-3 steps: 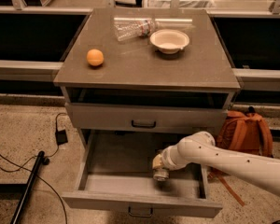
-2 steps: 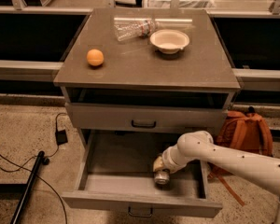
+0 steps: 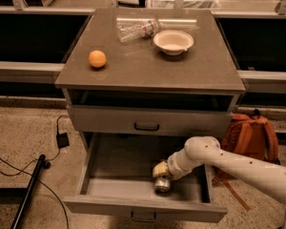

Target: Place 7up can into middle drawer

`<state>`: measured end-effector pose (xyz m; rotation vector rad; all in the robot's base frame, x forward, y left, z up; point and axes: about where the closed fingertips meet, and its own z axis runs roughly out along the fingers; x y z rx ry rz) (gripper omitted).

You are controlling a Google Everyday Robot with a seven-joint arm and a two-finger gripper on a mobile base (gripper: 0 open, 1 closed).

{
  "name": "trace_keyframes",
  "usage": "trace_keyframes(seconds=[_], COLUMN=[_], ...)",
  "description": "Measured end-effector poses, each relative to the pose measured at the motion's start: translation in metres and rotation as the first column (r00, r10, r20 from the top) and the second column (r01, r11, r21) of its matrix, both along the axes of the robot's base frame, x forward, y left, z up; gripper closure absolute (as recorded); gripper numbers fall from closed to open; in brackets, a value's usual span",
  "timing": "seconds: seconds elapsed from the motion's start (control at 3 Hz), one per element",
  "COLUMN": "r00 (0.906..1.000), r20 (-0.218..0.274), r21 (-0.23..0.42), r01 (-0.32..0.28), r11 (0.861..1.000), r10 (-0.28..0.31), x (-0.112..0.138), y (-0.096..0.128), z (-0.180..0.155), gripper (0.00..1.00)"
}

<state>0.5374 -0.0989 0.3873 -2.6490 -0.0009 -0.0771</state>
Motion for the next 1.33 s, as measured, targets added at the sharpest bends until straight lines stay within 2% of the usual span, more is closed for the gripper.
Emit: trace_keyframes(seconds=[0.33,0.67,1.0,1.33], r00=[1.0,0.9996,0.9963,0.9961], r20=[0.003,0.027,0.082,0.085], r21=[-0.003,-0.028,-0.071,-0.081], r01=[0.001,0.01,0.031,0.033], r11=[1.0,1.0,0.997,0.996], r10=[-0.001,-0.009,-0.025,-0.026], x=[0.0,-0.004,-0.011,-0.015], y=[0.0,0.001,-0.003,-0.003], z=[0.001,0.013,0.037,0.042], gripper=[0.0,0.0,0.0,0.0])
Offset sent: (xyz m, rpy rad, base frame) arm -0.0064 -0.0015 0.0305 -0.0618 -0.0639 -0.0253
